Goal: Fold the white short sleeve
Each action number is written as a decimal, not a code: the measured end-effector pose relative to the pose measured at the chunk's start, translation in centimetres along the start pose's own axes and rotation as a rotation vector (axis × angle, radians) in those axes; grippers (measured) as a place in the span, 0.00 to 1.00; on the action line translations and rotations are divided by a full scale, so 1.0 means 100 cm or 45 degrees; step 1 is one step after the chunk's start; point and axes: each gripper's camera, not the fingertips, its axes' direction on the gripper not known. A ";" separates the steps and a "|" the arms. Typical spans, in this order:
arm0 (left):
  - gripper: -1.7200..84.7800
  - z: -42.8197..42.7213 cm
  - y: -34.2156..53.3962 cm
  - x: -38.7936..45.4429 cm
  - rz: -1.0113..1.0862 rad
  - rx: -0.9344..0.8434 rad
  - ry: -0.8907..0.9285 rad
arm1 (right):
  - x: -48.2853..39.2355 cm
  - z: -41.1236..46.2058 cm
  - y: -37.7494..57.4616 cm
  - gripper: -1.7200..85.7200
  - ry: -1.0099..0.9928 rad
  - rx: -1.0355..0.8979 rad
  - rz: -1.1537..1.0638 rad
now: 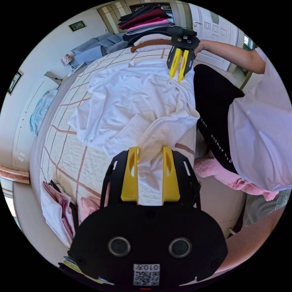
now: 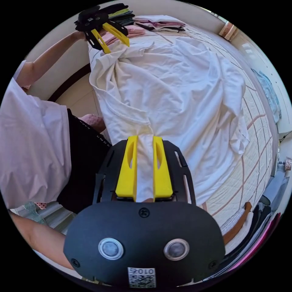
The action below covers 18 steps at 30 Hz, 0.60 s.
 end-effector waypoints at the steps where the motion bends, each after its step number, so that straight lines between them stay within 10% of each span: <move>1: 0.17 -0.001 0.001 0.004 0.004 0.003 -0.013 | -0.008 -0.008 0.007 0.07 0.006 0.010 0.012; 12: 0.19 -0.022 -0.032 0.036 0.192 0.024 -0.168 | -0.075 -0.081 0.110 0.04 -0.003 0.486 0.122; 18: 0.18 0.021 -0.041 0.025 0.159 -0.046 0.122 | -0.113 -0.089 0.123 0.04 0.074 0.489 0.102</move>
